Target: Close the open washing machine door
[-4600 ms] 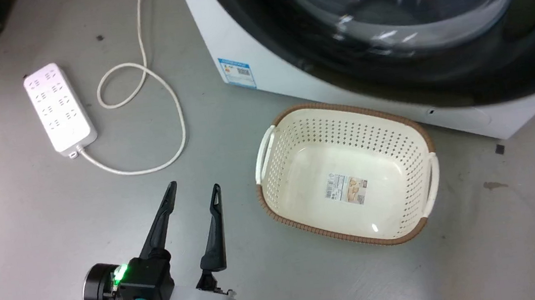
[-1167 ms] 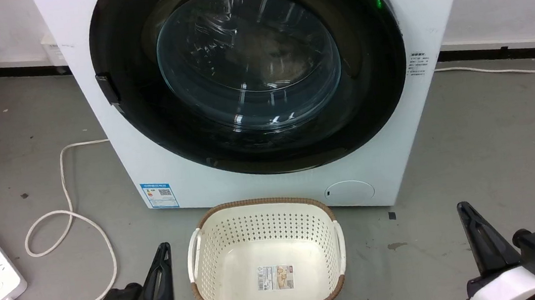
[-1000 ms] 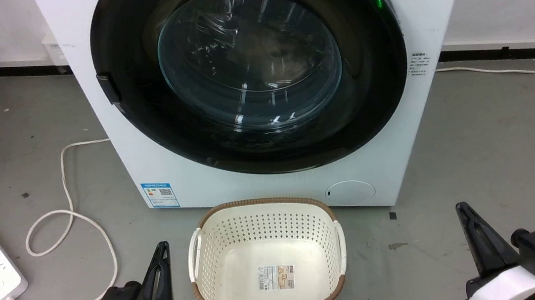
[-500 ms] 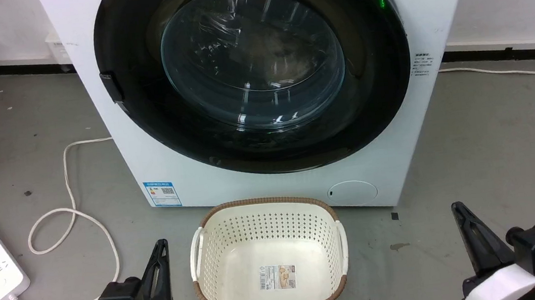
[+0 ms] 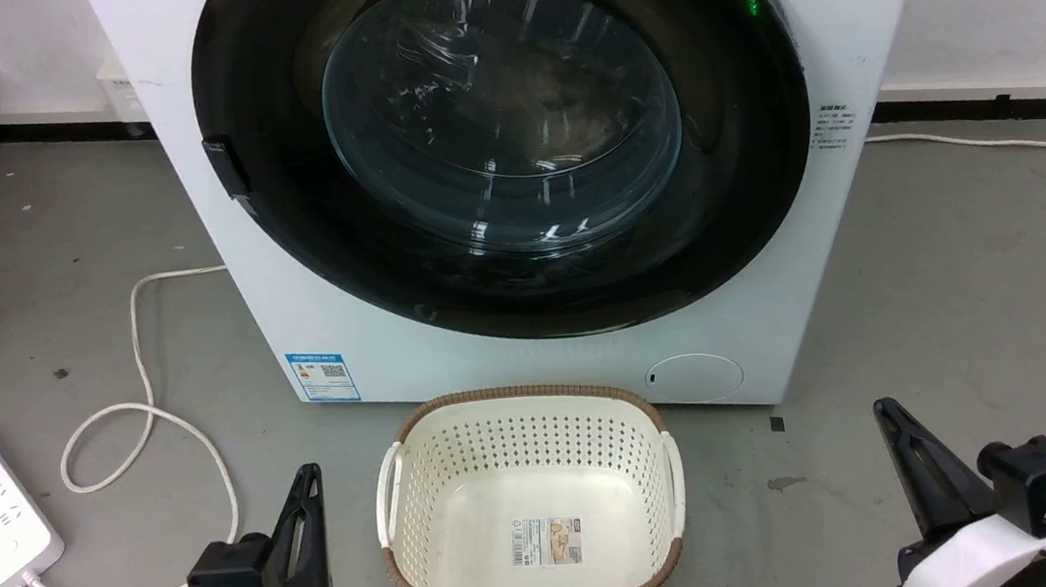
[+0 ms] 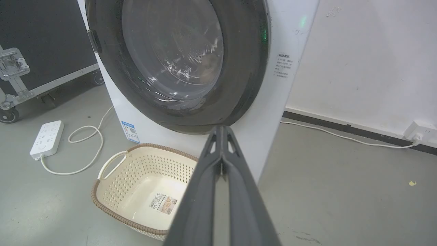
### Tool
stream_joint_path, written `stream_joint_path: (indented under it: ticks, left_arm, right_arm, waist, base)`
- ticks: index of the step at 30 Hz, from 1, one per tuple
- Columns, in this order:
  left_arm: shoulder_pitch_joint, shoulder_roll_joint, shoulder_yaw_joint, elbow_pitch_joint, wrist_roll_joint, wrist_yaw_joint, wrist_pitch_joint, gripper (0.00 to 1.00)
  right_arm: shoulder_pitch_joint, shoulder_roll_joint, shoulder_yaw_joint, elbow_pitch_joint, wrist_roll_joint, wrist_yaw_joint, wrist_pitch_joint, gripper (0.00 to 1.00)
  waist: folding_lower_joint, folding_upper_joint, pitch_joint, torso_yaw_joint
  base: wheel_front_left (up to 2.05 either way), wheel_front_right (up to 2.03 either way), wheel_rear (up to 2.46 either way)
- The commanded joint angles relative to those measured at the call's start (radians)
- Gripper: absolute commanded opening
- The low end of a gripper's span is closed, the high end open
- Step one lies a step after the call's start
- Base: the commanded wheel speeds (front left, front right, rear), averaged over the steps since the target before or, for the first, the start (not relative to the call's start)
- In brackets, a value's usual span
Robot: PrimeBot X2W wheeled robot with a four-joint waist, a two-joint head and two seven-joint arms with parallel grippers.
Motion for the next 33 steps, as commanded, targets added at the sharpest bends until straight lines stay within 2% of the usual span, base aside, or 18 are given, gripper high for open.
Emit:
stream_joint_path:
  ticks: [1,33]
  left_arm:
    - [-0.012,-0.001,0.003,-0.006,0.010,0.008,0.006,0.00]
    - [-0.021,-0.008,0.027,-0.036,0.051,0.019,0.069,0.00]
  right_arm:
    - [-0.017,0.006,0.003,-0.007,-0.003,-0.001,0.005,0.00]
    - [-0.026,0.008,0.023,-0.021,-0.009,-0.001,0.053,0.00]
  waist:
    - [0.0000,0.0000,0.000,0.001]
    - [0.0000,0.0000,0.000,0.014]
  base:
    - [0.00,0.00,0.00]
    - [0.00,0.00,0.00]
